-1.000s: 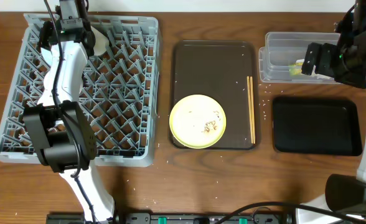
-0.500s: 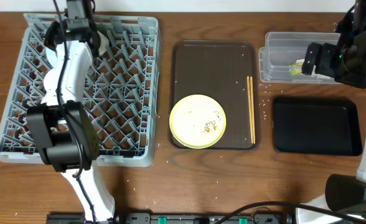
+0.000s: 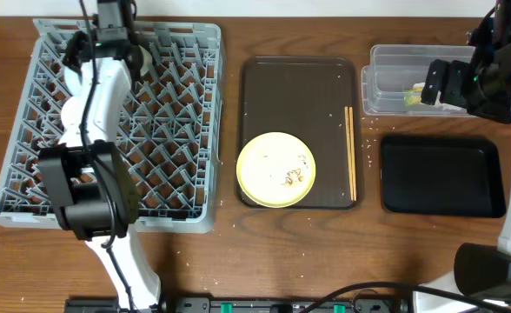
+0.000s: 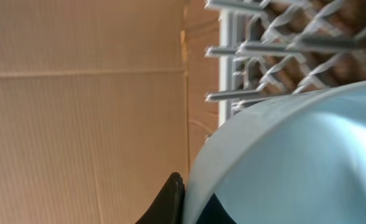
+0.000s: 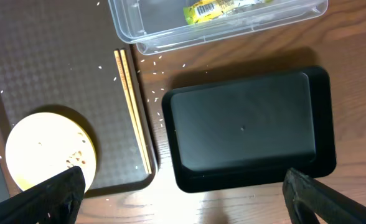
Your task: Sort waste into correct bins and load items into the dishwasher
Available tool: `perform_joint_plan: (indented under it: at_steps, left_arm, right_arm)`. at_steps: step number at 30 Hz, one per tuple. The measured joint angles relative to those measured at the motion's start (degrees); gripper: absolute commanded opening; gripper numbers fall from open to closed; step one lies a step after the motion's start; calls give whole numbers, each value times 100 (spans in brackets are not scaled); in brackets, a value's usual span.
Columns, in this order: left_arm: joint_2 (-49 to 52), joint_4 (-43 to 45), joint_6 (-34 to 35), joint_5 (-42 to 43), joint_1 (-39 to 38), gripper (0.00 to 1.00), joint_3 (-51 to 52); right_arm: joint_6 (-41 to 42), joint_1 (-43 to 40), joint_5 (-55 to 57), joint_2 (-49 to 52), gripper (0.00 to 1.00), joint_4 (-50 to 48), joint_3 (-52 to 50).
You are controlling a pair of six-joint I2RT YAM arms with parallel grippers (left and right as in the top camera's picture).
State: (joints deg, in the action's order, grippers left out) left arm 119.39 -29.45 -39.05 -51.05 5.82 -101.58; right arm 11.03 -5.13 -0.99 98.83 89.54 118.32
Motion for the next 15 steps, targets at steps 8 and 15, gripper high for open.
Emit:
perform_joint_plan:
  at_steps: [8,15]
  left_arm:
    - [0,177,-2,11,168,8,142]
    - [0,254,0,0,-31,8,297]
  right_arm:
    - [0,0,0,0,99,0,0]
    - [0,0,0,0,99,0,0]
